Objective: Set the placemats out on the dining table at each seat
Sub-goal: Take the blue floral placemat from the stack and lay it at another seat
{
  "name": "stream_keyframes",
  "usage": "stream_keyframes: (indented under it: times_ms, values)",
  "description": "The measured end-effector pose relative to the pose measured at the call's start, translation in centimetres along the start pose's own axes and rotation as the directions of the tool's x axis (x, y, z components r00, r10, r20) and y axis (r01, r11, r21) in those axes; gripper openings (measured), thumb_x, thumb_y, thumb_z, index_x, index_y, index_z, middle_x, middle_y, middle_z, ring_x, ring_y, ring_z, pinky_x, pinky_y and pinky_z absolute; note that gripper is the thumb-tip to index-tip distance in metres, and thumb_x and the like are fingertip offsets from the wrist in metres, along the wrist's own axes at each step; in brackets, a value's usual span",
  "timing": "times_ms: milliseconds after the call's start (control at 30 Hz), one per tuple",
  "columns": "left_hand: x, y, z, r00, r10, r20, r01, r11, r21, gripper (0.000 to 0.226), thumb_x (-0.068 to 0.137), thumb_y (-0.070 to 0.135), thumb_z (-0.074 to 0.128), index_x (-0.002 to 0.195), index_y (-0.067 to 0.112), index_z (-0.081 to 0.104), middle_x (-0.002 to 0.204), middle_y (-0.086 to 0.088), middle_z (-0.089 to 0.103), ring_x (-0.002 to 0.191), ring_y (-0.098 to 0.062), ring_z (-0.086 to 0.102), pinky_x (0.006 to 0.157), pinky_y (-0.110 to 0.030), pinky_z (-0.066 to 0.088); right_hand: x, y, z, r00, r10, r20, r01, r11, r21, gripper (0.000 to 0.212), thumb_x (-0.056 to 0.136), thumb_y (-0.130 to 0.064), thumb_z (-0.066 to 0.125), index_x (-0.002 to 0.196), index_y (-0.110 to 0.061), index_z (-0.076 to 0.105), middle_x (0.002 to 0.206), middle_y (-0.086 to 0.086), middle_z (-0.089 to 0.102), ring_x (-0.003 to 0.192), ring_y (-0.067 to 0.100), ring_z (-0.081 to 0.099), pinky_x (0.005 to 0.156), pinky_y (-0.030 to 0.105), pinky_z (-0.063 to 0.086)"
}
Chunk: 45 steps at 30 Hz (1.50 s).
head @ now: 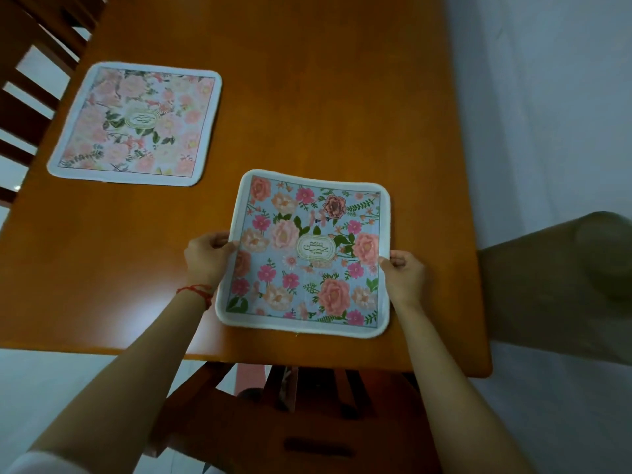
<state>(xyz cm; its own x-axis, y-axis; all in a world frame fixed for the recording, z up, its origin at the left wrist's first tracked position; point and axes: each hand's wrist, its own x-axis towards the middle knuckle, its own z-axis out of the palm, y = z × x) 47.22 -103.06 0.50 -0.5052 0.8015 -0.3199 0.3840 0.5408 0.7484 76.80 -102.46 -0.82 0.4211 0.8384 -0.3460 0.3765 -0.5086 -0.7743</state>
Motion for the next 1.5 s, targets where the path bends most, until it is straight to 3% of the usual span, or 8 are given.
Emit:
stream_keyframes:
  times_ms: [100, 267, 433, 733, 900, 1100, 1300, 1500]
  values:
    - [0.2, -0.5, 0.0, 1.0, -0.007, -0.006, 0.007, 1.0, 0.019, 0.028, 0.083, 0.012, 0.064, 0.109, 0.001, 0.064, 0.104, -0.018, 0.068, 0.08, -0.023, 0.059, 0.078, -0.032, 0.05, 0.1, 0.0, 0.3, 1.0, -0.028, -0.005, 0.027, 0.994, -0.106, 0.022, 0.084, -0.006, 0.063, 0.104, 0.003, 0.062, 0.101, 0.018, 0.067, 0.078, 0.021, 0.06, 0.058, 0.021, 0.045]
    - [0.1, -0.9, 0.2, 0.997, 0.07, -0.012, -0.069, 0.995, 0.075, 0.028, 0.084, 0.012, 0.063, 0.109, 0.0, 0.065, 0.102, -0.019, 0.069, 0.079, -0.02, 0.058, 0.076, -0.028, 0.047, 0.2, 0.2, 0.3, 0.994, -0.108, 0.023, 0.11, 0.967, -0.229, 0.02, 0.083, -0.008, 0.064, 0.1, 0.002, 0.064, 0.098, 0.018, 0.068, 0.083, 0.029, 0.064, 0.065, 0.026, 0.045]
    - [-0.3, -1.1, -0.2, 0.995, 0.088, -0.037, -0.085, 0.993, 0.078, 0.026, 0.083, 0.011, 0.064, 0.107, 0.002, 0.066, 0.104, -0.017, 0.069, 0.082, -0.019, 0.059, 0.076, -0.026, 0.046, 0.4, 0.1, -0.2, 0.98, -0.188, 0.061, 0.197, 0.905, -0.376, 0.022, 0.085, -0.015, 0.062, 0.104, -0.003, 0.063, 0.102, 0.013, 0.059, 0.085, 0.022, 0.055, 0.066, 0.024, 0.037]
    - [-5.4, -0.9, -0.4, 0.984, -0.149, -0.098, 0.133, 0.979, -0.154, 0.037, 0.082, 0.021, 0.066, 0.113, 0.003, 0.061, 0.1, -0.006, 0.061, 0.086, -0.019, 0.056, 0.064, -0.021, 0.044, 3.4, -3.7, 1.3, 0.92, -0.364, 0.146, 0.392, 0.836, -0.384, 0.033, 0.086, -0.012, 0.06, 0.117, -0.002, 0.058, 0.114, 0.018, 0.056, 0.106, 0.031, 0.053, 0.088, 0.038, 0.045]
    - [-7.0, -1.6, -0.2, 0.951, -0.309, -0.035, 0.284, 0.909, -0.304, 0.036, 0.081, 0.014, 0.066, 0.115, 0.005, 0.06, 0.101, -0.008, 0.063, 0.09, -0.025, 0.061, 0.076, -0.031, 0.053, 5.1, -6.5, 3.7, 0.853, -0.429, 0.296, 0.512, 0.794, -0.326, 0.036, 0.087, -0.015, 0.061, 0.121, -0.004, 0.056, 0.123, 0.015, 0.055, 0.116, 0.029, 0.05, 0.099, 0.038, 0.042]
    - [-7.2, -2.6, -0.4, 0.953, -0.275, -0.129, 0.257, 0.956, -0.14, 0.037, 0.08, 0.021, 0.069, 0.113, 0.008, 0.062, 0.104, -0.008, 0.064, 0.087, -0.019, 0.056, 0.07, -0.026, 0.047, 7.4, -8.6, 5.7, 0.803, -0.449, 0.392, 0.583, 0.727, -0.361, 0.038, 0.088, -0.018, 0.059, 0.123, -0.004, 0.054, 0.125, 0.016, 0.052, 0.114, 0.031, 0.049, 0.099, 0.042, 0.041]
    - [-7.4, -2.8, -0.2, 0.95, -0.252, -0.183, 0.253, 0.967, -0.02, 0.028, 0.08, 0.007, 0.064, 0.108, 0.001, 0.065, 0.107, -0.017, 0.066, 0.083, -0.019, 0.054, 0.076, -0.026, 0.043, 9.7, -9.2, 6.2, 0.79, -0.406, 0.459, 0.598, 0.675, -0.432, 0.039, 0.088, -0.016, 0.059, 0.125, -0.004, 0.052, 0.127, 0.016, 0.05, 0.118, 0.033, 0.045, 0.103, 0.045, 0.035]
    - [-7.4, -3.0, -0.1, 0.938, -0.299, -0.174, 0.305, 0.952, 0.009, 0.029, 0.081, 0.002, 0.061, 0.109, 0.0, 0.065, 0.11, -0.017, 0.066, 0.099, -0.03, 0.06, 0.088, -0.034, 0.047, 10.9, -9.3, 6.3, 0.784, -0.399, 0.476, 0.61, 0.641, -0.467, 0.038, 0.087, -0.017, 0.061, 0.122, -0.004, 0.055, 0.121, 0.016, 0.05, 0.114, 0.032, 0.044, 0.102, 0.044, 0.036]
